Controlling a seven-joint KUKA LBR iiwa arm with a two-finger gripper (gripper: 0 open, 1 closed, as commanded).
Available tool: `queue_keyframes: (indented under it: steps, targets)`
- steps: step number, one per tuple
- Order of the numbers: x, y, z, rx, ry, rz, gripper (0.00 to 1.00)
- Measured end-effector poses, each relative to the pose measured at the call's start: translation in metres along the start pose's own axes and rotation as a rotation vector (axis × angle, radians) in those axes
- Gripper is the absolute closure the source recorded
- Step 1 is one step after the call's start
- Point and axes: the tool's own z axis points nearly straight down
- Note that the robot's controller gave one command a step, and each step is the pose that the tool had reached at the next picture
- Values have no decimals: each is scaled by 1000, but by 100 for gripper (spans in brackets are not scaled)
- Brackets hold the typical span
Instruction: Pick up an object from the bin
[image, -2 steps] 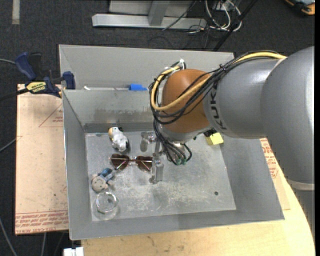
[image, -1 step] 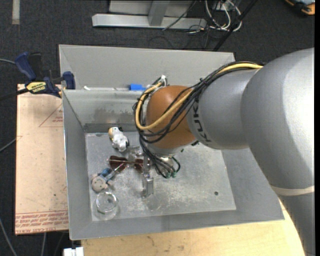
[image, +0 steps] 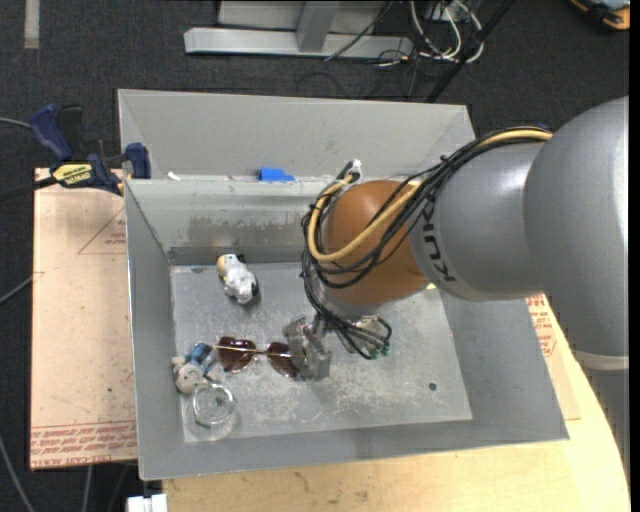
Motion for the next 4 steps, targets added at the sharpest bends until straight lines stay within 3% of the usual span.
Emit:
queue_keyframes:
  steps: [1, 2, 3, 4]
  targets:
    - [0, 0, 0, 0, 0, 0, 100]
    - [-32, -55, -11, -1, -2, -17, 100]
    - [-19, -3, -45, 1, 1, 9, 100]
    - [-27, -8, -55, -5, -5, -14, 100]
